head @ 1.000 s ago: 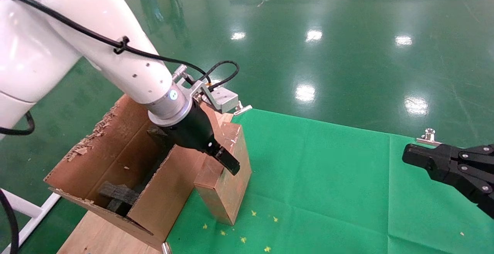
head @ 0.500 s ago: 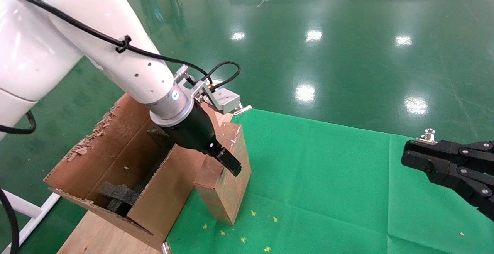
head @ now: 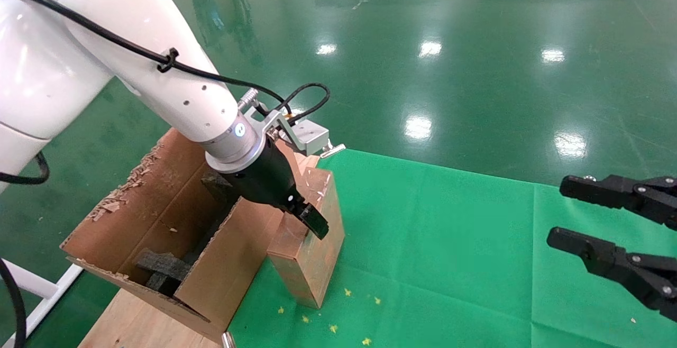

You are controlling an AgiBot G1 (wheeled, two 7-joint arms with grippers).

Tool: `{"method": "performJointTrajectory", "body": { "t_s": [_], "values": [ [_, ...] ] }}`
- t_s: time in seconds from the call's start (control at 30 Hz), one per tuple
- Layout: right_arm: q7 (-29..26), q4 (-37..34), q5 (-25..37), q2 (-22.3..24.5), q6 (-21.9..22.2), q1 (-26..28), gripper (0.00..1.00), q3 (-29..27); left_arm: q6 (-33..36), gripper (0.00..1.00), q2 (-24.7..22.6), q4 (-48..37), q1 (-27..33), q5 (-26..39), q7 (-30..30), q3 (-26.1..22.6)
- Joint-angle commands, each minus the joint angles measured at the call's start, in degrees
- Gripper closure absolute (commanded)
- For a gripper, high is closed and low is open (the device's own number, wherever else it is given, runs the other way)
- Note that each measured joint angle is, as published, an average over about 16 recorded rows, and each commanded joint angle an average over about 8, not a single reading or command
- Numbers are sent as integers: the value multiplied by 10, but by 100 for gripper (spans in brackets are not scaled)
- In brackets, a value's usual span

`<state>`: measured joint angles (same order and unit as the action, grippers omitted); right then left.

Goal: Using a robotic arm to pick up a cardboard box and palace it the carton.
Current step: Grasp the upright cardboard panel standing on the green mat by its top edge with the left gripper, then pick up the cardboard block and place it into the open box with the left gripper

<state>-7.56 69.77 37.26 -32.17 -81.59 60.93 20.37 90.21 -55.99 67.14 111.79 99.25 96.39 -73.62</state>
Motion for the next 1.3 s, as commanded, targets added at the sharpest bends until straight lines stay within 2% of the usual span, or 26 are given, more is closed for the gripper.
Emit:
{"method": "performJointTrajectory", "body": {
  "t_s": [0.03, 0.33, 0.53, 0.87, 1.1, 1.3],
  "values": [
    [0, 0, 0, 0, 0, 0, 0, 0, 0, 100, 0, 0, 0, 0, 0, 1],
    [0, 0, 0, 0, 0, 0, 0, 0, -3, 100, 2, 1, 1, 1, -4, 0],
    [0, 0, 0, 0, 0, 0, 0, 0, -12, 100, 25, 2, 28, -15, -36, 10],
    [0, 0, 0, 0, 0, 0, 0, 0, -25, 100, 90, -43, 129, -57, -137, 72],
    [0, 0, 0, 0, 0, 0, 0, 0, -27, 100, 128, -96, 194, -25, -219, 85],
    [0, 0, 0, 0, 0, 0, 0, 0, -28, 100, 153, -160, 208, 15, -303, 71]
  ]
}}
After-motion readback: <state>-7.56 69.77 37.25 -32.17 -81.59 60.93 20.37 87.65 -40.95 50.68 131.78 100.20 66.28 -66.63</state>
